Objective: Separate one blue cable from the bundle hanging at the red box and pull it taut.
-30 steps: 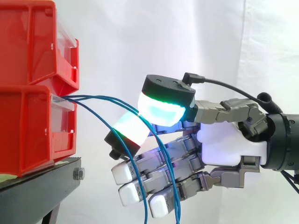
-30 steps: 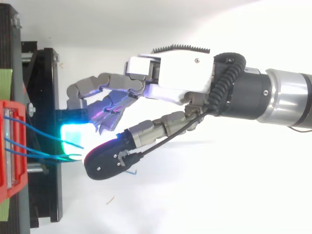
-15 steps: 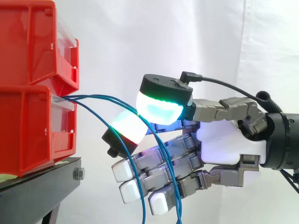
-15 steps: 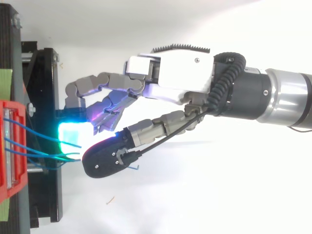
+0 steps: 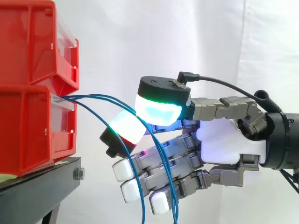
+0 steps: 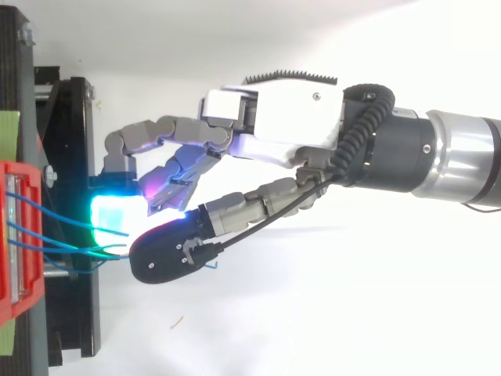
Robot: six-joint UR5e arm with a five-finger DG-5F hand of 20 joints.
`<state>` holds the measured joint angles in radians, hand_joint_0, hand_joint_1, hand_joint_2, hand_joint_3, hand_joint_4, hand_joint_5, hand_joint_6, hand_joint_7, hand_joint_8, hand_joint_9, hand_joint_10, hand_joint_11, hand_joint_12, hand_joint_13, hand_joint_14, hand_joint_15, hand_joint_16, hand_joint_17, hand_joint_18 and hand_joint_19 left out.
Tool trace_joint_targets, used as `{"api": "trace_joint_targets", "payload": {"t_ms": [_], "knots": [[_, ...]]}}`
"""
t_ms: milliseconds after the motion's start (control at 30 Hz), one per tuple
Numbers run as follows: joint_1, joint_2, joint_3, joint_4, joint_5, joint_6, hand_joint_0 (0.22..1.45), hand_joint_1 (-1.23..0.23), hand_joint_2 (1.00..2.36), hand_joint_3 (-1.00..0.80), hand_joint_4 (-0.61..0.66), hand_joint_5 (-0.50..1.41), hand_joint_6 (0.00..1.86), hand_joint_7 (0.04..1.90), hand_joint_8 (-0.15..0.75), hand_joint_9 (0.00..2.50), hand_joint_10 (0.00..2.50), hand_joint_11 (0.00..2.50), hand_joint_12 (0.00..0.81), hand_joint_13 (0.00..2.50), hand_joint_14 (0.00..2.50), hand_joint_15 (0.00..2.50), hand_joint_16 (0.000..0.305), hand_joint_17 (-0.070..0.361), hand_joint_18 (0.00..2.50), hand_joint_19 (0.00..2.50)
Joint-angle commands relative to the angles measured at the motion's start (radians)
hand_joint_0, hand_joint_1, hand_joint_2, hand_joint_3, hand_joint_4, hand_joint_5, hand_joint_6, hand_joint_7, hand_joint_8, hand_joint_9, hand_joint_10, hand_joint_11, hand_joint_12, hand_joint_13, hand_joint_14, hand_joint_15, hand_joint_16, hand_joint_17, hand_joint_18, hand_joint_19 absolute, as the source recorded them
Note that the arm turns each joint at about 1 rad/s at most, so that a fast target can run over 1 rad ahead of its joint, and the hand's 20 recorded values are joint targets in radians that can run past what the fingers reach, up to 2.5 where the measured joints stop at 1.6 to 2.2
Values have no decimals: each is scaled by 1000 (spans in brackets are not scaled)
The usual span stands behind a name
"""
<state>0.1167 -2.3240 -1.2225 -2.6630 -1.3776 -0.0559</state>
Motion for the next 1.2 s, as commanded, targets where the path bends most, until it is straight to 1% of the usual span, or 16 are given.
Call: {"api": "trace_joint_targets", "payload": {"t_ms": [0, 100, 133, 200, 433, 467, 533, 633, 700, 767, 800, 833, 967, 1100, 1167], "knots": [[0, 0, 0, -2, 0, 1, 723, -624, 1000, 71, 347, -98, 503, 1256, 365, 805, 8, 393, 419, 818, 13, 384, 57, 128, 883, 368], [0, 0, 0, -2, 0, 1, 715, -624, 1021, 64, 361, -98, 503, 1244, 373, 806, 8, 388, 421, 818, 13, 376, 57, 128, 887, 354], [1, 0, 0, 0, 0, 1, 716, -625, 1020, 64, 384, -98, 503, 1240, 372, 808, 8, 386, 419, 818, 11, 374, 57, 128, 889, 344], [0, 0, 0, -2, 0, 1, 732, -620, 1002, 69, 392, -99, 504, 1230, 368, 810, 8, 377, 411, 813, 12, 368, 56, 125, 872, 352], [0, 0, 0, -2, 2, 1, 770, -605, 1015, 53, 437, -99, 504, 1202, 339, 850, 11, 377, 386, 846, 11, 370, 49, 111, 813, 388], [0, 0, 0, -2, 2, 1, 775, -602, 1017, 32, 440, -99, 504, 1201, 338, 861, 11, 385, 385, 849, 13, 364, 48, 108, 808, 395], [1, 0, 0, -2, 2, 1, 749, -588, 1024, -72, 419, -100, 504, 1195, 340, 883, 10, 403, 384, 874, 12, 362, 48, 107, 833, 366], [0, 0, 0, -2, 2, 1, 694, -602, 1020, -124, 412, -102, 504, 1178, 337, 883, 10, 407, 387, 891, 12, 364, 48, 108, 871, 328], [0, 0, 0, -2, 2, 1, 664, -588, 1019, -193, 397, -104, 504, 1170, 336, 883, 10, 411, 384, 891, 12, 367, 48, 108, 873, 333], [0, 0, 0, -2, 2, 1, 632, -543, 1016, -298, 385, -108, 504, 1164, 335, 877, 12, 413, 384, 890, 12, 378, 49, 109, 873, 343], [0, 0, 0, -2, 2, 1, 628, -537, 1015, -319, 384, -108, 504, 1164, 335, 878, 10, 415, 389, 892, 12, 375, 49, 109, 873, 342], [1, 0, 0, -2, 2, -1, 597, -509, 1010, -386, 372, -108, 504, 1163, 335, 877, 10, 422, 388, 893, 12, 374, 49, 110, 871, 342], [1, 0, 0, -2, 2, -1, 554, -506, 1000, -495, 358, -107, 504, 1183, 345, 876, 10, 430, 397, 897, 14, 381, 50, 113, 881, 335], [1, 0, 0, -2, 2, -1, 543, -509, 1000, -500, 353, -104, 504, 1205, 350, 866, 12, 431, 402, 899, 12, 383, 51, 115, 882, 339], [1, 0, -2, -2, 2, -1, 528, -558, 1000, -500, 306, -94, 503, 1285, 359, 863, 10, 443, 408, 899, 12, 395, 52, 117, 886, 334]]}}
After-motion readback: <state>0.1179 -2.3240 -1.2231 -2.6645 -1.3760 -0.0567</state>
